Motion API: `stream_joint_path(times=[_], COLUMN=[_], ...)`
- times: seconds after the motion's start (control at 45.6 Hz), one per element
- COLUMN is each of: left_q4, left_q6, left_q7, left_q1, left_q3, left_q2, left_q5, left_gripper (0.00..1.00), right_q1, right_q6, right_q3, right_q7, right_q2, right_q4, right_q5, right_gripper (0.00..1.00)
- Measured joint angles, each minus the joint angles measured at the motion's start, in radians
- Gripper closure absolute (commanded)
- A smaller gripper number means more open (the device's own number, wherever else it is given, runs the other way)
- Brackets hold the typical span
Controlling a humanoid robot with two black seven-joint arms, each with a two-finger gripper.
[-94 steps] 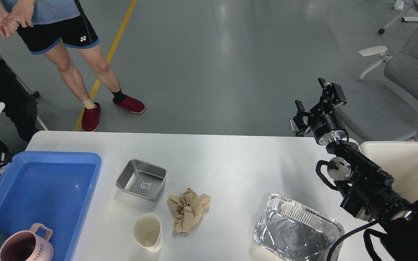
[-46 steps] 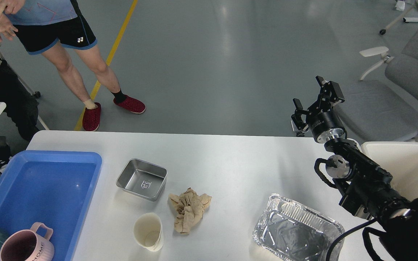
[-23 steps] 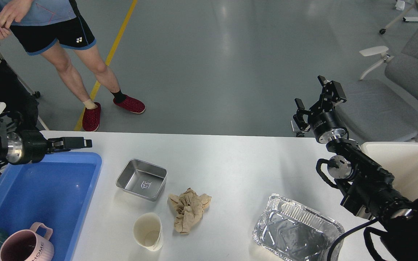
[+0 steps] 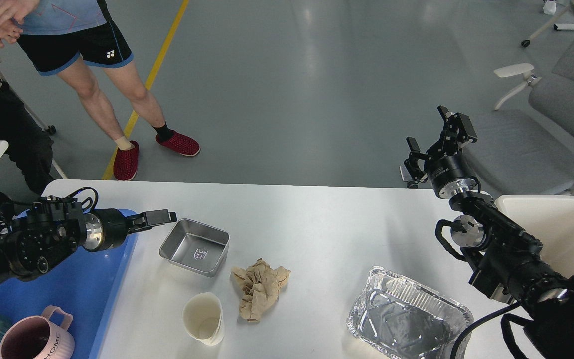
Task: Tidy desktop
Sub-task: 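Reach the left gripper to the small steel tray's rim, then grasp the steel tray rim with the left gripper and lift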
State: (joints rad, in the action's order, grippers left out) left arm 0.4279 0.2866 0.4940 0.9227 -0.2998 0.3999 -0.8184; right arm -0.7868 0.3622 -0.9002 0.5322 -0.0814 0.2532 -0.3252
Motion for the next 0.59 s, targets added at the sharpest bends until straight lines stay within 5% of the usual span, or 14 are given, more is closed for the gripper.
stream_joint_path(times=[0.329,0.593], left_q4=[-0.153,-0.179], left_q6=[-0.019,-0.024], left_q7=[-0.001,-0.010], left_q1=[-0.072,-0.079], left_q3=[0.004,-0.005], left_q2=[-0.137,-0.180], left_q5=[0.009,0.009], left_gripper=[0.08,0.33], right_q1=[-0.001,0.002], right_q6=[0.001,0.001], right_q3=[0.001,0.001], right_q7=[-0.001,-0.001], right_q2=[0.000,0.000], right_q4=[0.000,0.001], right_q5=[0.000,0.000], right_gripper=[0.00,0.00])
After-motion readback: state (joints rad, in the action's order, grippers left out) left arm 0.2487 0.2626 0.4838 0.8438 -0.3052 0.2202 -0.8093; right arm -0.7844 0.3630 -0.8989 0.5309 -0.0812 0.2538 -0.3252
